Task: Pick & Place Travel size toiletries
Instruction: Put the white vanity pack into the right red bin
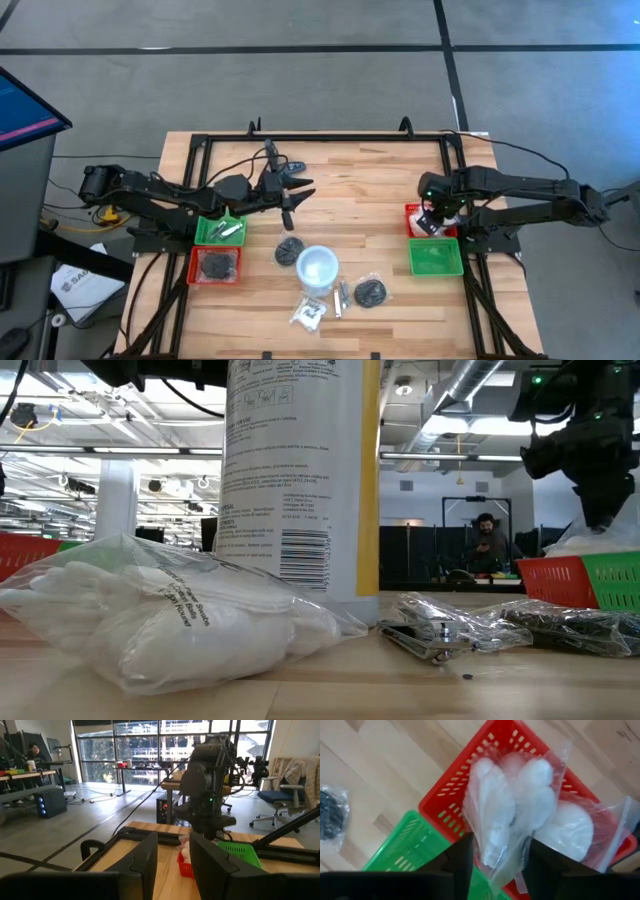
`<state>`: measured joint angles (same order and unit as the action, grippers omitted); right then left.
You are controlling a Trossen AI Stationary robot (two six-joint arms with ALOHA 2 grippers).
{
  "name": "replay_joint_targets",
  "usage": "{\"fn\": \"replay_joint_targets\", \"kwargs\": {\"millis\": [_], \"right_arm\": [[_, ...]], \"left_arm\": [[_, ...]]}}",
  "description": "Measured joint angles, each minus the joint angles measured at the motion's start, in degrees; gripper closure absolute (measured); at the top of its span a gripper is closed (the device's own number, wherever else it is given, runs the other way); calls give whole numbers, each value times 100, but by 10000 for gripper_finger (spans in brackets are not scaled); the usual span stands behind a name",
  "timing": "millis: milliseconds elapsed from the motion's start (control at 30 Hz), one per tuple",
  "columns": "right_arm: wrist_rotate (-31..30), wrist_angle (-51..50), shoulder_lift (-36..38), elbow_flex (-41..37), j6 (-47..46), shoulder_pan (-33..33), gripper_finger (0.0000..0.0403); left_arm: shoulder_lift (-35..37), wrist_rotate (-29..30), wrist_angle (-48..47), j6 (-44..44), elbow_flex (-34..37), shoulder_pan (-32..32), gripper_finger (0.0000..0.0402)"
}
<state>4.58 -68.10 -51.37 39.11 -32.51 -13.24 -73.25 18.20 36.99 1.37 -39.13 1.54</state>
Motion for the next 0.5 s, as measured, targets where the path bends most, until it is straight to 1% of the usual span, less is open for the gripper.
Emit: {"fn": "replay_joint_targets", "kwargs": {"millis": [167, 267, 367, 500], "right_arm": [[4, 16, 0, 111, 193, -47, 232], [0, 23, 0, 251, 264, -84, 219], [-18, 22, 0, 386, 295, -86, 211], [-37, 33, 0, 549, 312, -84, 209]], "left_arm": [[0, 2, -409, -9, 0, 0, 298], [0, 4, -775, -9, 0, 0, 298], [0, 7, -1188, -58, 0, 0, 298], [0, 7, -1811, -545, 0, 0, 298]]}}
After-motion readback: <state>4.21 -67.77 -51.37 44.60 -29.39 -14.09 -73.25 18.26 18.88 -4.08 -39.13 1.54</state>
